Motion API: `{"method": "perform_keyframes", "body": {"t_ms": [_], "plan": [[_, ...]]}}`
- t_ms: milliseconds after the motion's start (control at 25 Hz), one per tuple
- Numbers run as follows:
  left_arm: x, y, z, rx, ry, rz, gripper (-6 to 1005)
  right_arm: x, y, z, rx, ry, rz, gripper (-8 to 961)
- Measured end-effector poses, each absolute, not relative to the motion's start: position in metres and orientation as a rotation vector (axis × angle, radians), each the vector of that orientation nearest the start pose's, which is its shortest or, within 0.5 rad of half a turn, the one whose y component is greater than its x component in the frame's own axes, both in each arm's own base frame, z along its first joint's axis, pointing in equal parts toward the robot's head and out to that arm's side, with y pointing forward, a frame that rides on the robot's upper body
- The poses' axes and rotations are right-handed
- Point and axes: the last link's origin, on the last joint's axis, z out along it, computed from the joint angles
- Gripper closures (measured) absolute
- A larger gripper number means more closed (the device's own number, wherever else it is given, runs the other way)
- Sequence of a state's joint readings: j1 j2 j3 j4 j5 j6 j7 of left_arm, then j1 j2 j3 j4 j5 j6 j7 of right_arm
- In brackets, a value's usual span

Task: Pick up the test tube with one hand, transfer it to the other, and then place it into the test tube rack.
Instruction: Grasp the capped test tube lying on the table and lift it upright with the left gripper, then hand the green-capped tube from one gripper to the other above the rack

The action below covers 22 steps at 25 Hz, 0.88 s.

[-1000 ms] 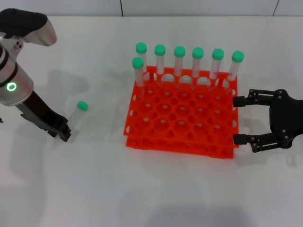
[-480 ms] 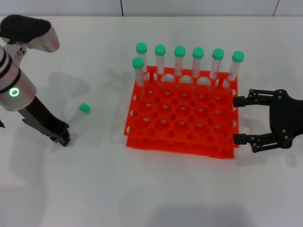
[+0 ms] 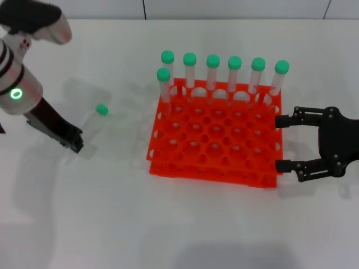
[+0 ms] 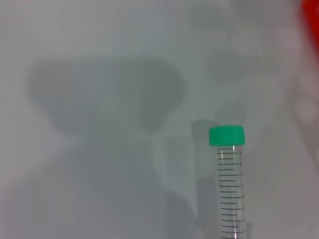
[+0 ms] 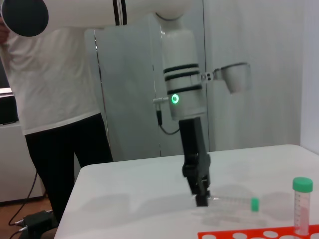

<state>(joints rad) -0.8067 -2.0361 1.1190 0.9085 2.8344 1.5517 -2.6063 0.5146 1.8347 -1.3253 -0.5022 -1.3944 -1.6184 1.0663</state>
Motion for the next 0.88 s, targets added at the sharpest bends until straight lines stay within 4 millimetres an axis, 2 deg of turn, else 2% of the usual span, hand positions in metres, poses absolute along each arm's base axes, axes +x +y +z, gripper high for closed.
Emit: {"method": "perform_keyframes", "body": {"t_ms": [280,440,480,520,560,600,680,720,760,800,880], "plan": [[-0.199,0.396,0.042,-2.355,-1.152,0.531,801,0.256,0.316,0.027,-2.907,0.121,0.802,84],[-0.172,0.399,0.055,-2.41,-1.02,0.282,800,0.256,0.315,0.029,-2.893,0.12,0.817,85],[-0.161,0.4,0.059,-2.444,-0.906,0.115,799,0.256,0.315,0.03,-2.893,0.12,0.819,85],[-0.161,0.4,0.059,-2.444,-0.906,0.115,799,0.256,0.314,0.03,-2.893,0.118,0.821,85],[-0.156,0.398,0.061,-2.467,-0.801,-0.003,798,0.257,0.314,0.03,-2.893,0.117,0.822,85],[-0.156,0.398,0.061,-2.467,-0.801,-0.003,798,0.257,0.314,0.031,-2.892,0.117,0.823,85],[-0.153,0.394,0.062,-2.489,-0.662,-0.146,797,0.256,0.314,0.031,-2.886,0.117,0.827,85],[-0.151,0.39,0.061,-2.508,-0.567,-0.27,797,0.256,0.314,0.031,-2.883,0.117,0.83,85],[-0.149,0.387,0.061,-2.521,-0.529,-0.343,797,0.256,0.314,0.032,-2.882,0.118,0.833,85],[-0.149,0.387,0.061,-2.521,-0.529,-0.343,796,0.256,0.314,0.031,-2.88,0.118,0.836,85],[-0.147,0.383,0.059,-2.55,-0.468,-0.489,795,0.255,0.315,0.031,-2.878,0.118,0.841,84]]}}
